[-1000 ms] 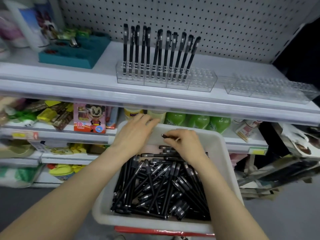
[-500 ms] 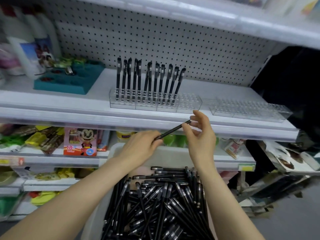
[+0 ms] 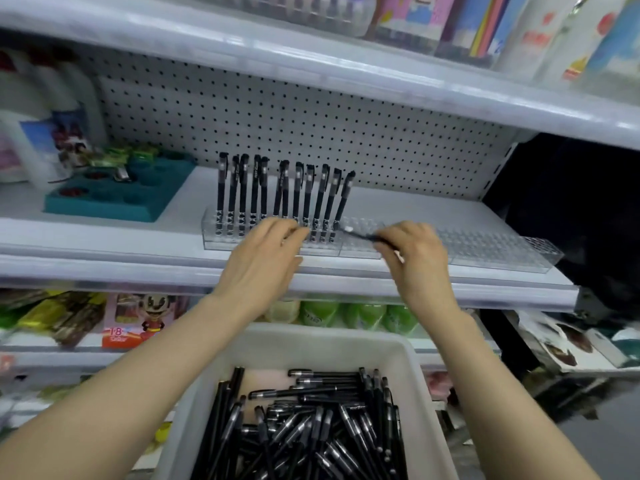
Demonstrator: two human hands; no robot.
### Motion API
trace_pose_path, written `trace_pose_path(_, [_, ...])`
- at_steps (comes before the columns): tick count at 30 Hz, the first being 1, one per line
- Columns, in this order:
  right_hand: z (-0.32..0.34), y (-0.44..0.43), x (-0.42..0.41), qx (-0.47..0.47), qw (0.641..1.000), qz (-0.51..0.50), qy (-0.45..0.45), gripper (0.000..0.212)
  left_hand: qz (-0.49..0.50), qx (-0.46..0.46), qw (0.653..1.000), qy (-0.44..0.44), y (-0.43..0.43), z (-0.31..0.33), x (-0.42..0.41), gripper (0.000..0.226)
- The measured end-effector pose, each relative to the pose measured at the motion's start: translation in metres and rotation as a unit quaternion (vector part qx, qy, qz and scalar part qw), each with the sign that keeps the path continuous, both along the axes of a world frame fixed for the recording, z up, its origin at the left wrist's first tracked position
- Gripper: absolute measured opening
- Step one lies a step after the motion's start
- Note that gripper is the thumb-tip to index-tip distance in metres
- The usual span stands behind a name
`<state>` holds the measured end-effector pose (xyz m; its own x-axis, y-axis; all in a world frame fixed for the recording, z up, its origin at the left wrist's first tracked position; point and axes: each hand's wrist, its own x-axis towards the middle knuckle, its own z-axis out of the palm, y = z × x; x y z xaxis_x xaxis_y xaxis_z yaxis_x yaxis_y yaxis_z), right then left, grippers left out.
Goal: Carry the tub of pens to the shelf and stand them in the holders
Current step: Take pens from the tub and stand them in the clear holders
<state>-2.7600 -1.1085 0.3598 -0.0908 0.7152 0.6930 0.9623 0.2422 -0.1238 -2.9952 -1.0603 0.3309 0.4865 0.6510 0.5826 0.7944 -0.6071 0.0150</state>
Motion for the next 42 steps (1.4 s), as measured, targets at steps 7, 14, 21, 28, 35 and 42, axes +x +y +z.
trace_pose_path(7, [0.046,0.044,0.0,-0.019,0.952,-0.029,0.303,0.006,0.05,0.011,0.998,0.039,0.025,-0.014,-0.008,0.069])
trace_pose_path(14, [0.033,0.081,-0.016,-0.069,0.931,0.009,0.359,0.003,0.058,0.018,0.998,0.018,0.024,-0.019,-0.003,0.07])
trace_pose_path(21, [0.003,0.089,-0.02,-0.134,0.945,-0.015,0.297,0.022,0.051,0.02,0.998,0.004,0.025,-0.022,-0.004,0.069])
trace_pose_path(28, [0.006,0.081,-0.022,-0.139,0.959,-0.051,0.24,0.026,0.044,0.008,0.999,0.011,0.023,-0.022,-0.006,0.076])
trace_pose_path(35, [-0.026,0.005,-0.039,-0.037,0.97,-0.003,0.238,0.021,-0.025,-0.016,0.999,-0.035,-0.031,-0.051,-0.02,0.056])
trace_pose_path(42, [-0.113,-0.06,-0.068,-0.234,0.95,0.018,0.204,0.007,-0.018,-0.094,0.995,-0.008,-0.058,-0.114,-0.025,0.041])
